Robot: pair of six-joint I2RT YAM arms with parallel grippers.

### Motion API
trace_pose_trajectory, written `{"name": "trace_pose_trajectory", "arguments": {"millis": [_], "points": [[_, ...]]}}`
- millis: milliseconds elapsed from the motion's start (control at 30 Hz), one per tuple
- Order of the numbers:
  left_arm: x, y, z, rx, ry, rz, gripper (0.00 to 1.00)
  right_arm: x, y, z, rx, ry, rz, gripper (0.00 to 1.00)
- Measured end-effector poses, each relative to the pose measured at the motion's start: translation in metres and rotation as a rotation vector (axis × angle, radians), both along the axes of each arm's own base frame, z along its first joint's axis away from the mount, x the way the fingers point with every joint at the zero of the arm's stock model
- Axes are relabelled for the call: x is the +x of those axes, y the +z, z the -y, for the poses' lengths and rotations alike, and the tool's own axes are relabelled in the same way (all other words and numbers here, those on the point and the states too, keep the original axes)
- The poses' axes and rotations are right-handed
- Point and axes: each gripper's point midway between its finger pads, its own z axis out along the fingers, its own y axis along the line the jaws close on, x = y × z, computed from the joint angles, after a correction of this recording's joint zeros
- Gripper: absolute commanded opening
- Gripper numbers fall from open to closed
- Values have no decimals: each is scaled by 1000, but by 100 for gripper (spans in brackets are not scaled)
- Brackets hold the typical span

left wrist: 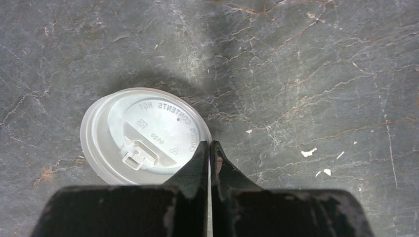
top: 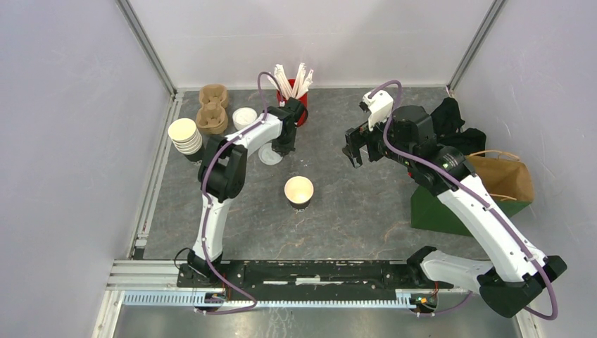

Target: Pack the takeout coffee

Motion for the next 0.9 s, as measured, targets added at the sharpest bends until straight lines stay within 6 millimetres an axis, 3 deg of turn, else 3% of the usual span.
{"name": "trace_pose_trajectory", "arguments": {"millis": [133,200,267,433,533,633,700,900], "points": [[-1,16,-1,-22,2,-6,2,0,0,0,1,0,1,98],[0,38,4,-78,-4,11,2,-1,1,1,3,0,4,98],[2,75,14,-192,-22,52,2,-1,2,1,4,0,6,98],[0,212,49,-644,-98,236,2,-3,4,0,9,9,6,98],[-14,301,70,-975,-180,365,2,-5,20,-6,34,43,23,98],[-38,356,89,-1237,-282,417,2,-6,50,-10,78,66,76,98],[-56,375,99,-1388,-346,406,2,-8,71,-12,116,75,123,98],[-81,382,110,-1658,-378,270,2,-8,112,-9,252,66,152,98]]}}
